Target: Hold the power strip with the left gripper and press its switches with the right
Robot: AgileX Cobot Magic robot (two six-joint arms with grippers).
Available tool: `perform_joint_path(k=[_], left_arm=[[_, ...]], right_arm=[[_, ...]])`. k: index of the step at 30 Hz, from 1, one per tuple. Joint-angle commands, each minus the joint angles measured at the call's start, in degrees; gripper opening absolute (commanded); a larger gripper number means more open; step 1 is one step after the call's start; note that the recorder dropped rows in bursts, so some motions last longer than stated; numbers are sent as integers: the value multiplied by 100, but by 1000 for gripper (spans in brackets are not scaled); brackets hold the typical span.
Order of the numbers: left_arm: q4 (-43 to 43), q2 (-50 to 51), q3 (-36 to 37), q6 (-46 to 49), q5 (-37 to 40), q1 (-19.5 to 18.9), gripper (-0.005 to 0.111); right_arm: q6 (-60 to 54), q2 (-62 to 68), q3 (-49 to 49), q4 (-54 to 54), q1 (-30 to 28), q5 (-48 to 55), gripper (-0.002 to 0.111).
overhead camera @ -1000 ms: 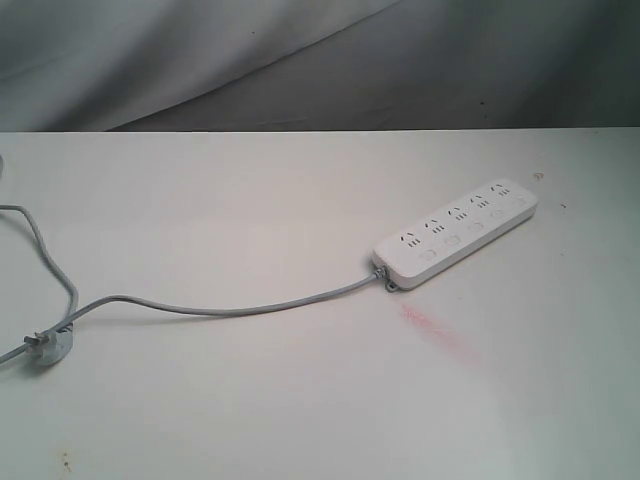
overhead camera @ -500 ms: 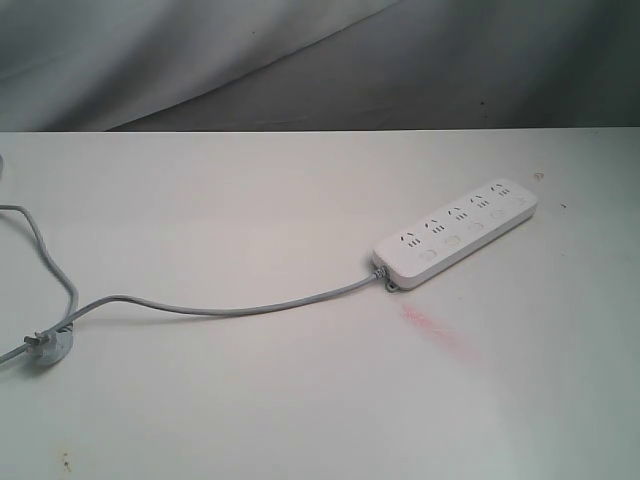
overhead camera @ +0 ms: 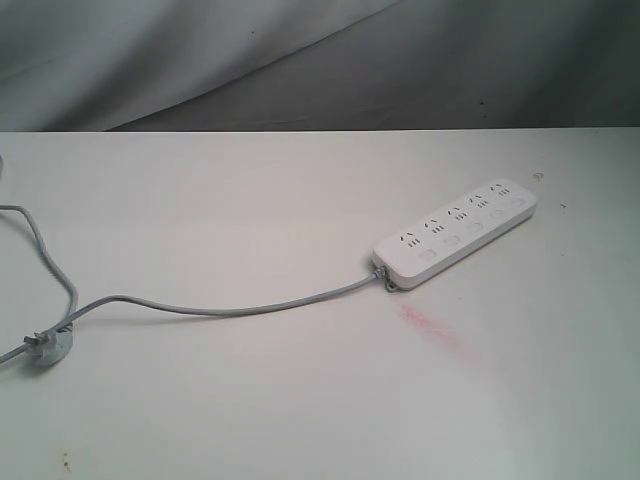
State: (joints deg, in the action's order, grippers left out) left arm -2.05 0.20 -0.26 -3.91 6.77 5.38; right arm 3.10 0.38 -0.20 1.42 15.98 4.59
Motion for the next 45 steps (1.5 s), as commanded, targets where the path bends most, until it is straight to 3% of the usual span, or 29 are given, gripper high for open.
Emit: perform_joint_path(k=[1, 17, 21, 45], left_arm=[[-41, -20, 26, -8, -46, -14, 0], [-41, -20, 26, -8, -46, -14, 0], [-41, -20, 26, -8, -46, -14, 0], [-41, -20, 26, -8, -46, -14, 0]], right_arm=[[6, -38, 20, -72, -236, -8, 0], [6, -38, 20, -72, -491, -8, 0], [6, -38, 20, -72, -772, -8, 0], [-6, -38, 20, -72, -768, -8, 0]])
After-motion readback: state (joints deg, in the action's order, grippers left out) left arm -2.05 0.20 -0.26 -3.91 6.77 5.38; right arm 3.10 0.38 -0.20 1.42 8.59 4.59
